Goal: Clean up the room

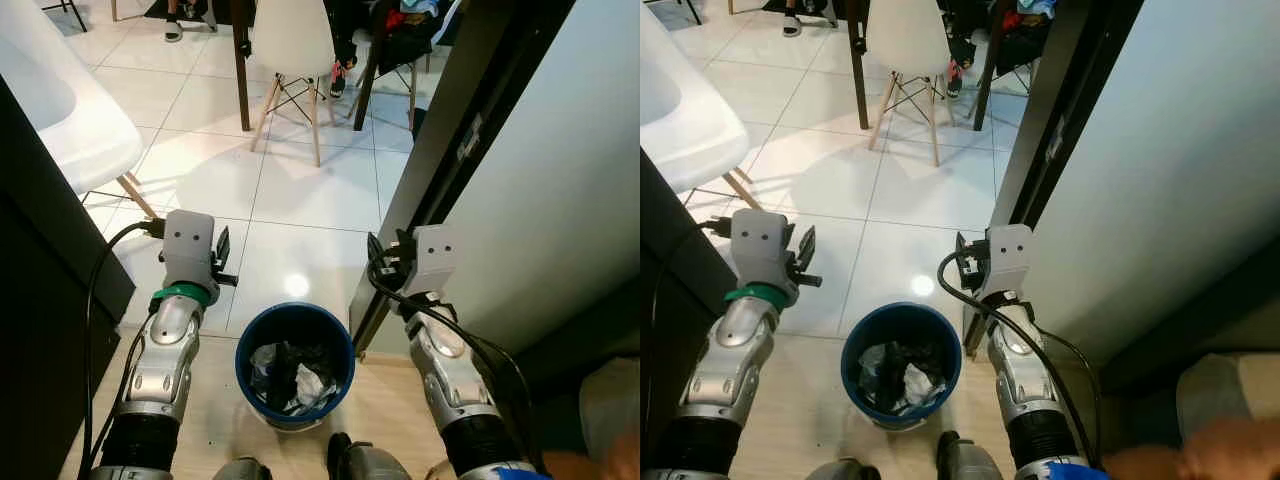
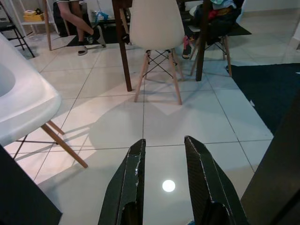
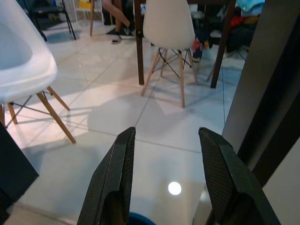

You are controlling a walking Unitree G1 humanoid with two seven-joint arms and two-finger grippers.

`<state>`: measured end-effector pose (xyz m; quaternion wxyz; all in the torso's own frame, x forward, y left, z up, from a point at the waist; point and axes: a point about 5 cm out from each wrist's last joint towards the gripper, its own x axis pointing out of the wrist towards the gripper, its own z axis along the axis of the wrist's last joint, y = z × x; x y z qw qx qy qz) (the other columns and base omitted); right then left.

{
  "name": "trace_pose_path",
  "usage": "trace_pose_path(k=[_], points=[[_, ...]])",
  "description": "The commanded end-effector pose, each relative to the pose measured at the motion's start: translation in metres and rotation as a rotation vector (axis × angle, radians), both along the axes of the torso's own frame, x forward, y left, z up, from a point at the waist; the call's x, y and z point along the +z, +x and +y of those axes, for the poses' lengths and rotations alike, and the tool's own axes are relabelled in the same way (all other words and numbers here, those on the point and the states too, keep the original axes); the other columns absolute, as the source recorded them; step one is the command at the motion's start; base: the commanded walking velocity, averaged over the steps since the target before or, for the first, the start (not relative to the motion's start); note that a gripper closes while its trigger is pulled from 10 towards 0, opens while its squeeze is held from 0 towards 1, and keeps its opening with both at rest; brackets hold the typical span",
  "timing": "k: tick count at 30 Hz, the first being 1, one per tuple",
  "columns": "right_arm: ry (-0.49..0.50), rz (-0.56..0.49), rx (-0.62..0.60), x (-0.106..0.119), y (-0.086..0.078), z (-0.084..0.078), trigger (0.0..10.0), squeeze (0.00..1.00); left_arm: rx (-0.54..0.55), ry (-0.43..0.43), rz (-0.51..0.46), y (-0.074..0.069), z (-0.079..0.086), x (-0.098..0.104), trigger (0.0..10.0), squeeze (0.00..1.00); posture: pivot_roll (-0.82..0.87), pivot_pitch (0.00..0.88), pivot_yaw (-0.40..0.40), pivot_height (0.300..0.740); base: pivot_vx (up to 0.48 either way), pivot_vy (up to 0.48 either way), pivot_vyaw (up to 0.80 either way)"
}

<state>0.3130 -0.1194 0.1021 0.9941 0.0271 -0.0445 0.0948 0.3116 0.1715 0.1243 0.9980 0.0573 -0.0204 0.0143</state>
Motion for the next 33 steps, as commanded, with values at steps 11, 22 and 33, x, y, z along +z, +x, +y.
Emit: trace_pose_path(k=[11, 22, 33], points=[[-0.007, 0.032, -0.038, -0.009, -0.002, -0.008, 10.0, 0.0, 0.063, 0.004, 0.042, -0.003, 0.016, -0.011, 10.0, 0.0, -0.02, 0.01, 0.0, 0.74, 0.0, 0.0, 0.0], [-0.007, 0.019, -0.022, -0.006, 0.0, -0.004, 10.0, 0.0, 0.079, -0.028, 0.044, 0.0, 0.013, -0.012, 10.0, 0.0, -0.01, 0.01, -0.01, 0.74, 0.0, 0.0, 0.0], [-0.009, 0.027, -0.016, -0.009, -0.001, -0.002, 10.0, 0.0, 0.076, -0.019, 0.043, -0.001, 0.015, -0.013, 10.0, 0.0, -0.01, 0.012, -0.012, 0.74, 0.0, 0.0, 0.0]])
